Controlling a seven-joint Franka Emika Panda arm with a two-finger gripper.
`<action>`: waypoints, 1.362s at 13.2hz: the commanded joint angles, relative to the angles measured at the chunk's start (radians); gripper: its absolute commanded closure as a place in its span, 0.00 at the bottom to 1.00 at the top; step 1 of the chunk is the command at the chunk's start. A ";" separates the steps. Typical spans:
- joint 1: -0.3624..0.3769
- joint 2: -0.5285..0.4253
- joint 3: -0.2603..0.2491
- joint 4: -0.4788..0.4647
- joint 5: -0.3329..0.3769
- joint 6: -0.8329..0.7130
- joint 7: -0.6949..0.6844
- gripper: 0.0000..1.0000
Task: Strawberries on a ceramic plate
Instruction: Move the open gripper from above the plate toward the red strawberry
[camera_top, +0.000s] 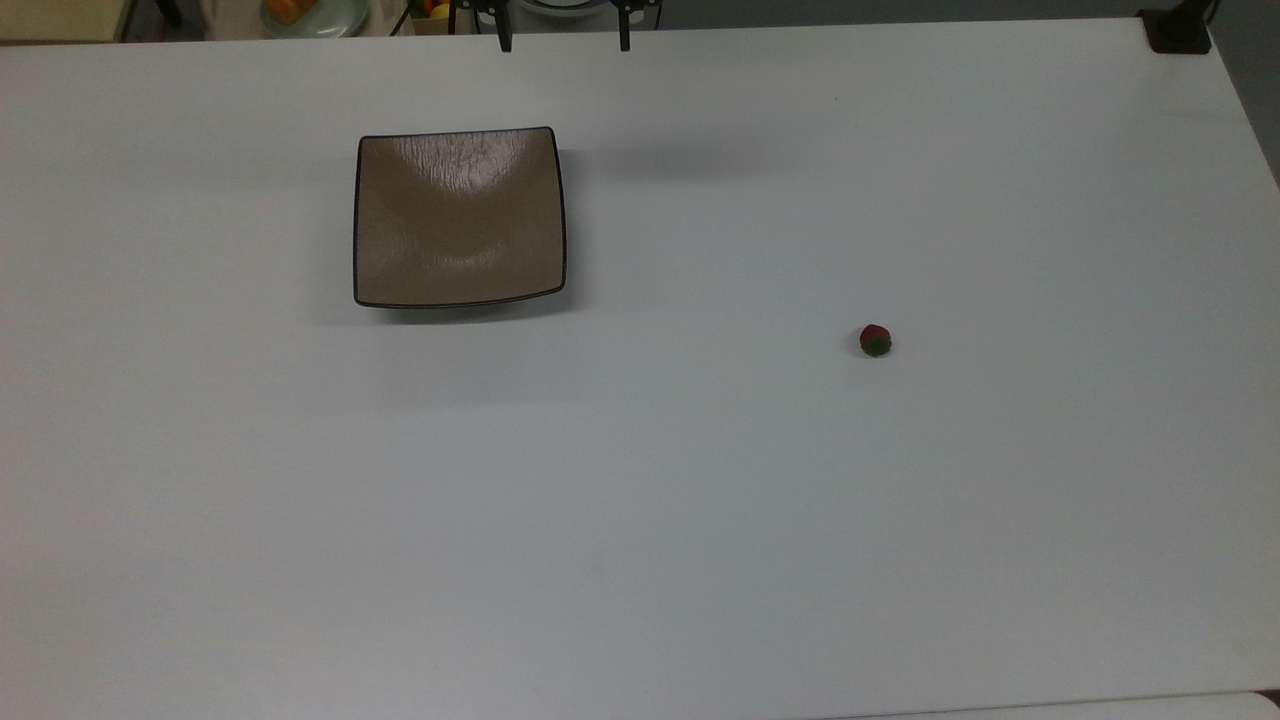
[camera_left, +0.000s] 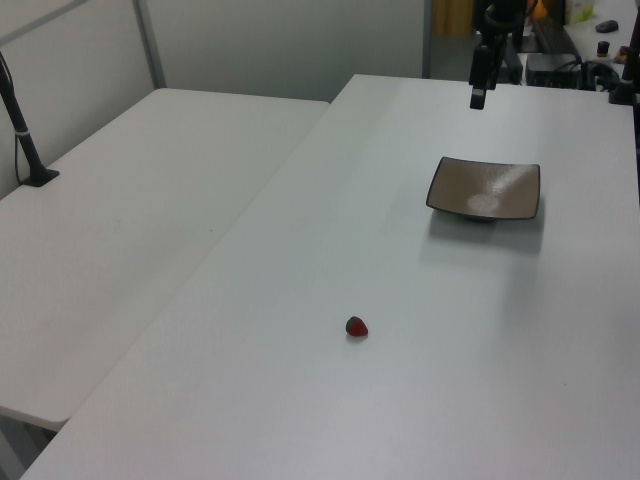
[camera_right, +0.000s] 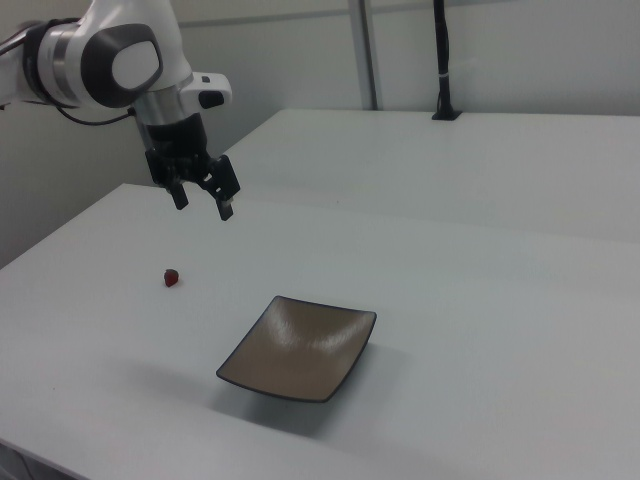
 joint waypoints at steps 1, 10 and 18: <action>0.023 0.016 0.005 -0.017 0.017 0.051 0.007 0.00; 0.058 0.053 0.005 -0.016 0.007 0.056 0.006 0.00; 0.133 0.159 0.011 0.091 0.017 0.110 0.016 0.00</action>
